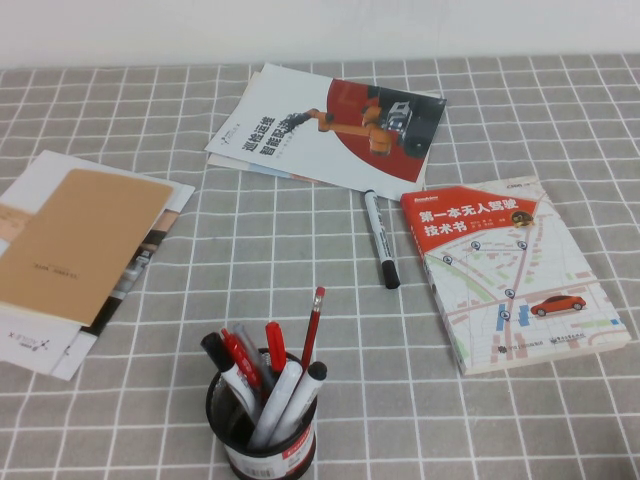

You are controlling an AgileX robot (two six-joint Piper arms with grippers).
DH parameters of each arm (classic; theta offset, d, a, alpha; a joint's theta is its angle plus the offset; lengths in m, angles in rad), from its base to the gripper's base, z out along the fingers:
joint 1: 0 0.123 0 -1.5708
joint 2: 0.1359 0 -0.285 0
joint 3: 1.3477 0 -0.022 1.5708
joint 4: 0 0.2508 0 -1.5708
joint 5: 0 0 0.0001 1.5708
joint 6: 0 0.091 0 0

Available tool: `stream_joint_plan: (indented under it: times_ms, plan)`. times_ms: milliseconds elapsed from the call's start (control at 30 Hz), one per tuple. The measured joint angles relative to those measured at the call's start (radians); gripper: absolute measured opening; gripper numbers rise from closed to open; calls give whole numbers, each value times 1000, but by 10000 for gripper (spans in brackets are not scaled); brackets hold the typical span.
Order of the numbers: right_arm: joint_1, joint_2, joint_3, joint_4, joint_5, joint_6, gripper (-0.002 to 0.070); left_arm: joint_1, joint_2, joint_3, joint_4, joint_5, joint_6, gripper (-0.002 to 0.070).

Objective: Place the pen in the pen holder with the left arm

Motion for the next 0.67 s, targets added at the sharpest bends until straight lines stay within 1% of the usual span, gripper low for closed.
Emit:
stream_joint_plan:
  times_ms: [200,333,667]
  plan:
    - [0,0,0,0,0,0,-15,44,0,0,0,123,36,0]
    - [0,0,0,0,0,0,-15,48,-1,0,0,192,47,0]
    - [0,0,0,0,0,0,-15,50,-1,0,0,206,55,0]
